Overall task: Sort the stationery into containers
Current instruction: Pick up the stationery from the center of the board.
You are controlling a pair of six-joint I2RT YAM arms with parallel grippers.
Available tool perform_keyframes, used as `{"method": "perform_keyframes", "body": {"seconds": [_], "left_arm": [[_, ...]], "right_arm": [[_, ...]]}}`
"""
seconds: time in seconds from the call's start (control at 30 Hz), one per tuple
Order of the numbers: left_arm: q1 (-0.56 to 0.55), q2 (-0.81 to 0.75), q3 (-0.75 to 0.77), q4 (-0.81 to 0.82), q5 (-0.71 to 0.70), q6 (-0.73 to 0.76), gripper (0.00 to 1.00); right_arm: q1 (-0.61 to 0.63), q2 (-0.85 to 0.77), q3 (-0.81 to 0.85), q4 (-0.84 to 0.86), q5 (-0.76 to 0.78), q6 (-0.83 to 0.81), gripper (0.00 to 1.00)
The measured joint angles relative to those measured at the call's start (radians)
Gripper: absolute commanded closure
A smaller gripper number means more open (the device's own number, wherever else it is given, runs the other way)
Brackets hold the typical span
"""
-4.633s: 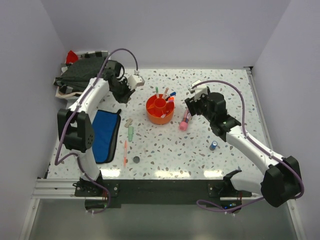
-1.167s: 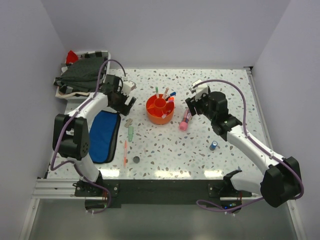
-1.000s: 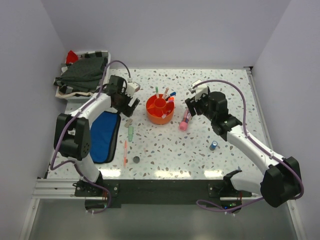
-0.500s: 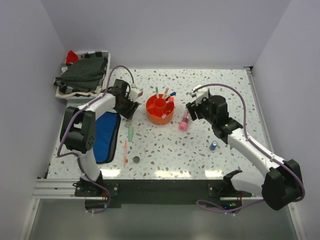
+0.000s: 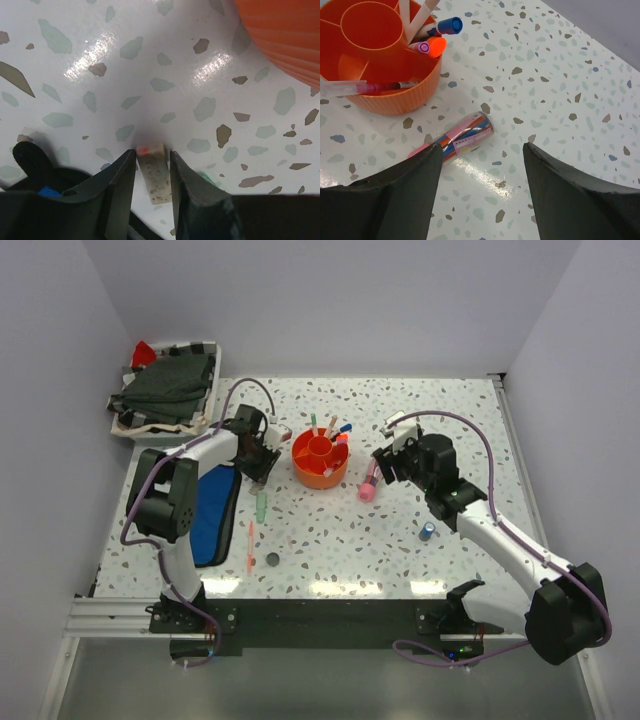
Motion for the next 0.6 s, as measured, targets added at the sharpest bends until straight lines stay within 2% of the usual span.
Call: {"method": "perform_keyframes", "body": {"seconds": [0.07,0.2,0.43,0.53,0.6], "left_arm": [[0.000,0.001,0.000,0.000,-0.001,-0.006,0.64],[0.000,0.003,0.000,0.000,0.000,-0.013,1.00],[0.000,0.005,0.033,-0.044,0.011,-0.014,1.00],[0.000,0.011,0.129,-0.129,0.055,-0.003,1.00],[0.000,0.014,0.245,-0.177,0.104,0.013,1.00]], "right_arm": [[0.000,0.000,0.000,0.000,0.000,0.000,0.30],[0.000,0.000,0.000,0.003,0.000,0.000,0.30],[-0.001,0.000,0.000,0.004,0.000,-0.002,0.30],[-0.005,0.000,0.000,0.004,0.000,-0.005,0.30],[-0.008,0.000,0.000,0.004,0.001,-0.005,0.30]]}}
